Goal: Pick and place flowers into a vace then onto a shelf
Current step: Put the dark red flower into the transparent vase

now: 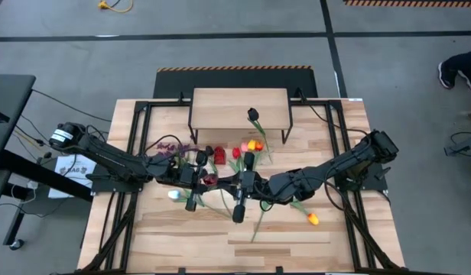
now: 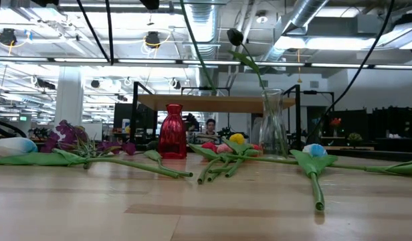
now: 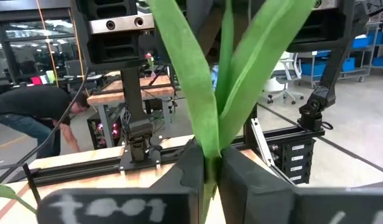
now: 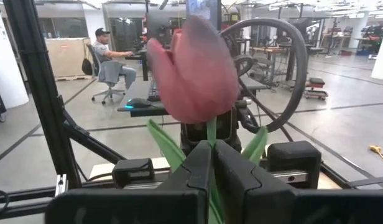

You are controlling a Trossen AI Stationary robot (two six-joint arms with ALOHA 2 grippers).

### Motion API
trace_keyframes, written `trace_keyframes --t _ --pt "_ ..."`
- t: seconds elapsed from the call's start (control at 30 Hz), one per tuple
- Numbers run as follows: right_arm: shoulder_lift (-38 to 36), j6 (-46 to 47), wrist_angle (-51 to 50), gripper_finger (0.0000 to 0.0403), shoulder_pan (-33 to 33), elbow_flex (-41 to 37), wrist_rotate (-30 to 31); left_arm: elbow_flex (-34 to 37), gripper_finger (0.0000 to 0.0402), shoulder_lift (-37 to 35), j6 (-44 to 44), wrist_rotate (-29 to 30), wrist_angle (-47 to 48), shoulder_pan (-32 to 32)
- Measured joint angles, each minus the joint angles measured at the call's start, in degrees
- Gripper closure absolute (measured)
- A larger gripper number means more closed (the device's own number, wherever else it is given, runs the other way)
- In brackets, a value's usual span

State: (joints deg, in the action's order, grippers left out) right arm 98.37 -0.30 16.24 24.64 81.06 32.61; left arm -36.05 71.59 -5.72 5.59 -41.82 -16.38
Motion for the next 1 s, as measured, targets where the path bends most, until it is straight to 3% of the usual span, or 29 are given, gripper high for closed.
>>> trace_keyframes --t 0.63,1.0 --pt "-1.22 0.12 -9.03 0.0278 1.59 0.00 0.79 0.02 0.0395 -0.47 -0.04 -2.80 2.73 -0.44" --pt "-6.07 1.56 -22.04 0.0250 8.07 0.07 5.00 0.02 0.0392 -6.09 1.26 -2.80 10.40 -0.52"
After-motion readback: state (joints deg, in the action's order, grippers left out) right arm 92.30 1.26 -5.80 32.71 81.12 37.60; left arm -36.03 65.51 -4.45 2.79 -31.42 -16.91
